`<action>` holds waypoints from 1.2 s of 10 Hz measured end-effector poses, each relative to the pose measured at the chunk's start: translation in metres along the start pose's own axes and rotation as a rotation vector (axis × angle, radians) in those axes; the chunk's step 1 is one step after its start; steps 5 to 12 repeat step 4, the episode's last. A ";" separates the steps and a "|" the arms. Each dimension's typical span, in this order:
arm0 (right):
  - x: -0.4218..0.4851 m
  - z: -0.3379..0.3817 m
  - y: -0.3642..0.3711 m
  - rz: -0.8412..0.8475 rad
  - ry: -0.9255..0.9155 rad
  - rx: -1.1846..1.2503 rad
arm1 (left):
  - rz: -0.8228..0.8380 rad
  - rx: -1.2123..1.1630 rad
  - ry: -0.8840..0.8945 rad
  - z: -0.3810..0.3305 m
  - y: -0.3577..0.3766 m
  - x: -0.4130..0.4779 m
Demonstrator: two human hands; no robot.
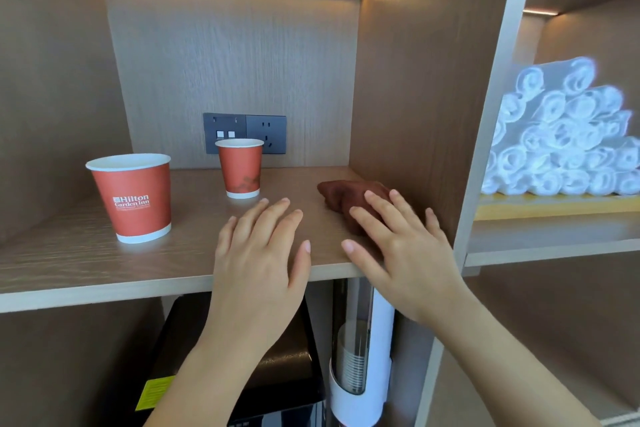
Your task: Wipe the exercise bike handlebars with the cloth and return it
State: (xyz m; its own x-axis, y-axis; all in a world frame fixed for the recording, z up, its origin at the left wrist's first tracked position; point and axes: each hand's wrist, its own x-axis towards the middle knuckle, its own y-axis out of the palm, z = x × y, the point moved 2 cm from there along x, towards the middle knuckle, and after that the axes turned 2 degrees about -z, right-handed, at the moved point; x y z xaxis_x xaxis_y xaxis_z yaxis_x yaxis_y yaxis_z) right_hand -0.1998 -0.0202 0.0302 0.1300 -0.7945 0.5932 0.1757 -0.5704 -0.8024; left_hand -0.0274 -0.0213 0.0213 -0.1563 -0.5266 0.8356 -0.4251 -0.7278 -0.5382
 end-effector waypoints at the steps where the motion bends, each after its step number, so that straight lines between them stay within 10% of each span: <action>1: 0.004 -0.012 0.000 -0.001 0.027 -0.015 | 0.005 0.011 0.004 -0.004 0.002 0.001; 12: -0.006 0.011 0.003 -0.074 0.009 0.067 | -0.037 0.079 -0.092 -0.009 -0.007 -0.013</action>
